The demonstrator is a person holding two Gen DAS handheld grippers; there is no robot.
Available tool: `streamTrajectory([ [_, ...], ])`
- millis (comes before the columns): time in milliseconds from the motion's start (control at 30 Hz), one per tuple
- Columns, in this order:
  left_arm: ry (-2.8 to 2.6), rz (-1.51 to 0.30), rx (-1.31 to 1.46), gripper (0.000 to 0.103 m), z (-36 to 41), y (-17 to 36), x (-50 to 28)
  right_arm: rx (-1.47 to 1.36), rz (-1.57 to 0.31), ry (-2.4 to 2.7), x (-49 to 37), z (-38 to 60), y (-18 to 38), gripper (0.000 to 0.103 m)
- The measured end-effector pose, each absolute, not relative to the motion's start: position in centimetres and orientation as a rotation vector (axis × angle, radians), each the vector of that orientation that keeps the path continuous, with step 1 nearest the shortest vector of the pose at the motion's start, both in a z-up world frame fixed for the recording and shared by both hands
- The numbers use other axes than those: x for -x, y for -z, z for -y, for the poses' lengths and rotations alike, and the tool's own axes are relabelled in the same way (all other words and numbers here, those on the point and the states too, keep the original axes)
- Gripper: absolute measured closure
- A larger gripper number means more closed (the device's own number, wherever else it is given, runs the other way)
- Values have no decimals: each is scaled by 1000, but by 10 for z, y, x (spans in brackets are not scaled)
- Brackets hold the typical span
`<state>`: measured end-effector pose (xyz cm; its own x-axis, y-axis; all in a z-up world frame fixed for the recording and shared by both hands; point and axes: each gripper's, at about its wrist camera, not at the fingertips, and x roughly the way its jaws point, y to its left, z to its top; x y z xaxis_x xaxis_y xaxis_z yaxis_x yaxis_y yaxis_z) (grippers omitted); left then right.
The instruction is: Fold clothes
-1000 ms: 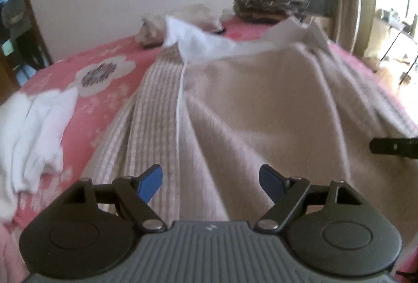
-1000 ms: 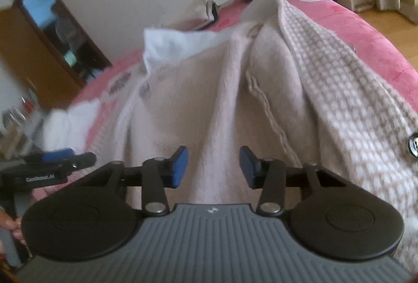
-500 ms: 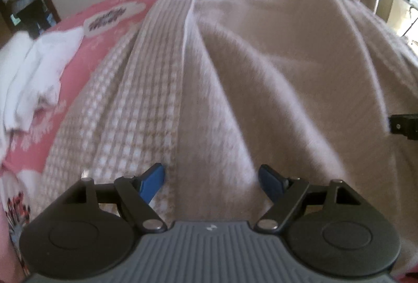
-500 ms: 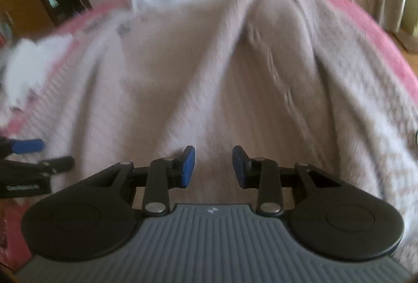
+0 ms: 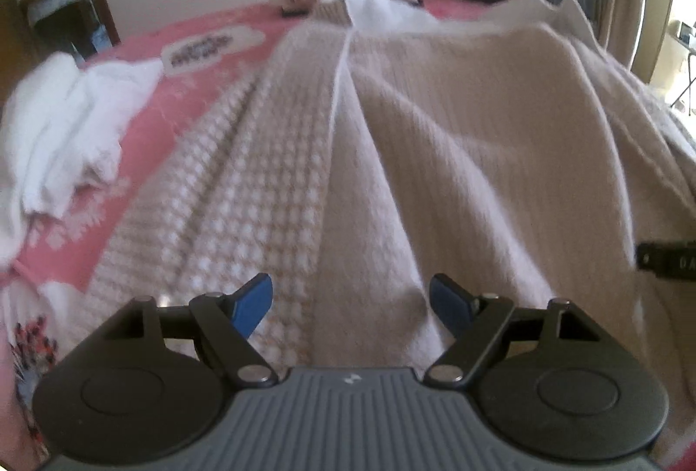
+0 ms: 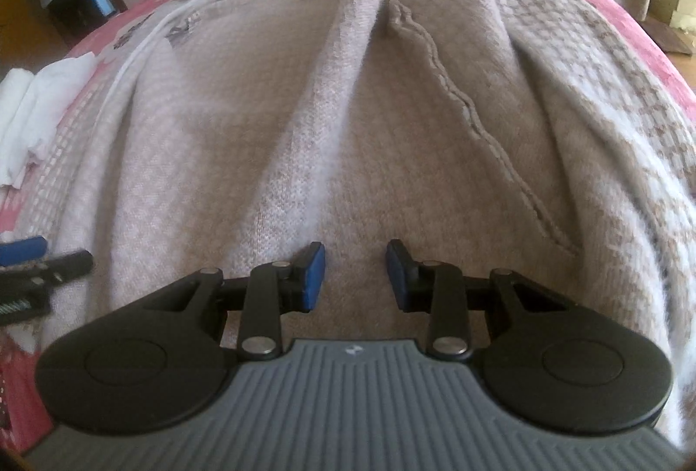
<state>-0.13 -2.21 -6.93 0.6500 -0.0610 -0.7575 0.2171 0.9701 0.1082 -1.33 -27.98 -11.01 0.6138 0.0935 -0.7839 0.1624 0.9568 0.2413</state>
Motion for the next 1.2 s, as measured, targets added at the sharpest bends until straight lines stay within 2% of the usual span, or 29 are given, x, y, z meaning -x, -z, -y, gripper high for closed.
streamTrajectory([
  [233, 142, -957, -218, 22, 18, 85, -7, -331, -931, 52, 15, 282, 108, 72],
  [500, 122, -971, -204, 22, 13, 85, -9, -270, -852, 36, 28, 280, 81, 71],
  [1200, 88, -988, -183, 20, 22, 85, -5, -329, -827, 1, 23, 283, 77, 69],
])
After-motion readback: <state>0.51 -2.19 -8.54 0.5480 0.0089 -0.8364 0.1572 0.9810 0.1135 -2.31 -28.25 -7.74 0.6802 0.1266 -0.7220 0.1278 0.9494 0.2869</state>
